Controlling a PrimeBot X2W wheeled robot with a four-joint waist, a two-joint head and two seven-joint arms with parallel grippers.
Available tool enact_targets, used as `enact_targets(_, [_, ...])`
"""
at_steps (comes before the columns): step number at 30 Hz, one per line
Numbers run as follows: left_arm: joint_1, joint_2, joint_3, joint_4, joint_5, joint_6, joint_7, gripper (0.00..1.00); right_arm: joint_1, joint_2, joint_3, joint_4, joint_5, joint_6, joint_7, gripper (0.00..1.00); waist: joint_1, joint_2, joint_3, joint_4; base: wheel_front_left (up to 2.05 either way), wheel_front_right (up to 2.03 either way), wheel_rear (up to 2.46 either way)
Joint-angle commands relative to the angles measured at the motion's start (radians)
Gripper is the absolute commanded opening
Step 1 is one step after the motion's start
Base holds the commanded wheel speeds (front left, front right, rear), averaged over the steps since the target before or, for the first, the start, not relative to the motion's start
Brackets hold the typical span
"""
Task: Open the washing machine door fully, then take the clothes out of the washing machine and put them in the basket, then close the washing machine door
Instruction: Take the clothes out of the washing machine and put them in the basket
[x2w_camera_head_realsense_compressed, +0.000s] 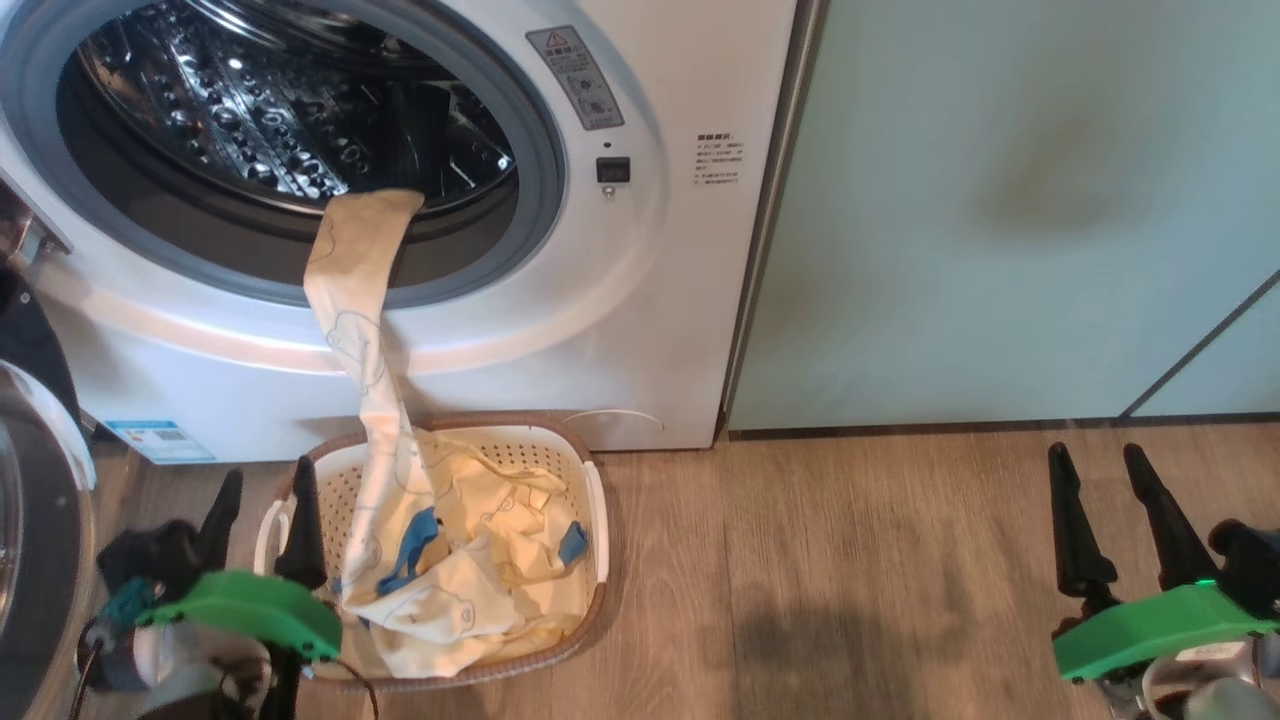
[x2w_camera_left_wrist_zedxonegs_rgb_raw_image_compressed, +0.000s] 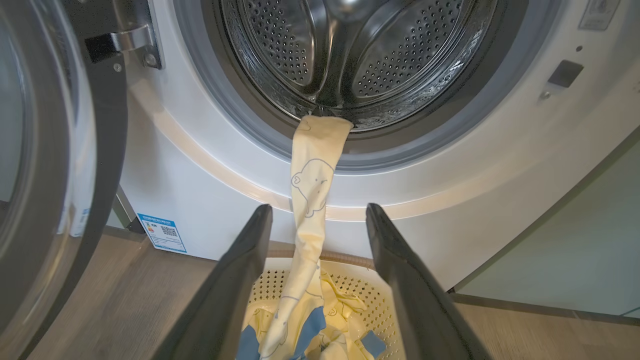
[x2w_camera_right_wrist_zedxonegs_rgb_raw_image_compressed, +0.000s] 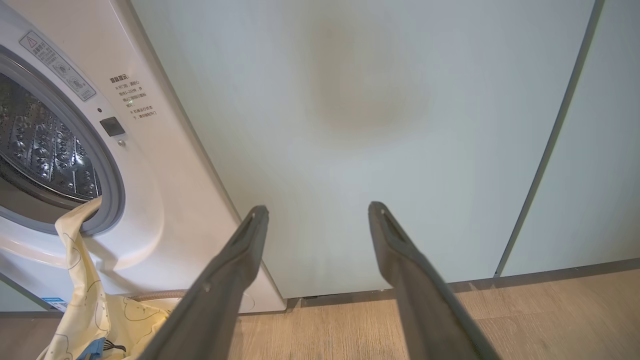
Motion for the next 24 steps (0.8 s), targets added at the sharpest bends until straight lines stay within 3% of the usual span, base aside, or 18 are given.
enact_targets(1, [-0.065, 0.039, 0.021, -0.021, 0.012, -0.001, -0.005, 1.0, -0.02, -0.005, 0.019, -0.03, 0.001, -0.003, -0.01, 1.0, 0.0, 0.0, 0.005, 0.0, 0.0, 0.0, 0.0])
enact_targets(15, [-0.438, 0.198, -0.117, 0.198, 0.024, -0.001, 0.29, 1.0, -0.078, -0.006, 0.043, -0.038, 0.002, -0.003, -0.01, 1.0, 0.0, 0.0, 0.107, -0.041, 0.0, 0.0, 0.0])
enact_targets(24, [-0.725, 0.227, -0.186, 0.391, 0.063, 0.025, 0.424, 1.0, -0.131, 0.001, 0.051, -0.047, 0.004, -0.003, -0.01, 1.0, 0.0, 0.0, 0.211, -0.089, 0.0, 0.0, 0.0])
